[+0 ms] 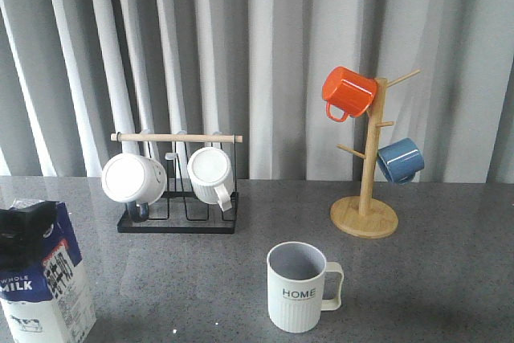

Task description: Place milk next to cup

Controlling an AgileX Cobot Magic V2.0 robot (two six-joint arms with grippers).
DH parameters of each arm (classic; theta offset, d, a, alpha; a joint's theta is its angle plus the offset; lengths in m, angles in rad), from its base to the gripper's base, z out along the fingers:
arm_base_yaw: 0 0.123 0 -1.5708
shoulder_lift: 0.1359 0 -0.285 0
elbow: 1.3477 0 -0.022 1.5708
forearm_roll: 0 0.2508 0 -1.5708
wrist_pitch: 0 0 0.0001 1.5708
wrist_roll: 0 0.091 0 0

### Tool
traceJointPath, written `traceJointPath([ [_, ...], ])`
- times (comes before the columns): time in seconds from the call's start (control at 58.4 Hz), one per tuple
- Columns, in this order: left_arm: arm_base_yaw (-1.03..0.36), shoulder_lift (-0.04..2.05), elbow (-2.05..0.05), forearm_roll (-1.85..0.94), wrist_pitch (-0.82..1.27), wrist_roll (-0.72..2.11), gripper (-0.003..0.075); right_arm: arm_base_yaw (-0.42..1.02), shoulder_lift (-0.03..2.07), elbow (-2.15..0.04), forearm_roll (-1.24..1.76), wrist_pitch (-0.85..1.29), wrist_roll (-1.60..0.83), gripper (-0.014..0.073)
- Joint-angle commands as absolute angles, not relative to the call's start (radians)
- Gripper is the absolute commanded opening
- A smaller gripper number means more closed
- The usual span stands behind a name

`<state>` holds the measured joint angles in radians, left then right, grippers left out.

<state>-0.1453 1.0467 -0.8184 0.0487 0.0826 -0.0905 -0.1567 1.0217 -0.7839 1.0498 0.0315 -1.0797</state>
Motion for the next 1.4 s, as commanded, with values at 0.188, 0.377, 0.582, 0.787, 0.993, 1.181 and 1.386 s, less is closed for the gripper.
traceJointPath([
  [0.188,-0.035,1.077,-0.877,0.046,0.02,-0.126,0.061,-0.164,1.003,-0.815,1.05,0.0,-1.085,-0.0009],
  [0.377,-0.019,1.104,-0.877,0.038,0.047,-0.128,0.061,-0.164,1.003,-0.815,1.05,0.0,-1.085,-0.0009],
  [0.582,-0.021,1.113,-0.877,0.01,0.07,-0.127,0.061,-0.164,1.003,-0.815,1.05,0.0,-1.085,-0.0009],
  [0.787,-0.021,1.152,-0.877,0.013,0.081,-0.121,0.0647,-0.164,1.003,-0.815,1.05,0.0,-1.085,-0.0009],
  [0.993,-0.021,1.153,-0.877,0.012,0.084,-0.126,0.0659,-0.164,1.003,-0.815,1.05,0.0,-1.085,-0.0009],
  [1.181,-0.021,1.153,-0.877,-0.009,0.082,-0.126,0.0645,-0.164,1.003,-0.815,1.05,0.0,-1.085,-0.0009],
  [1.386,-0.021,1.153,-0.877,-0.025,0.079,-0.126,0.0628,-0.164,1.003,-0.815,1.05,0.0,-1.085,-0.0009],
])
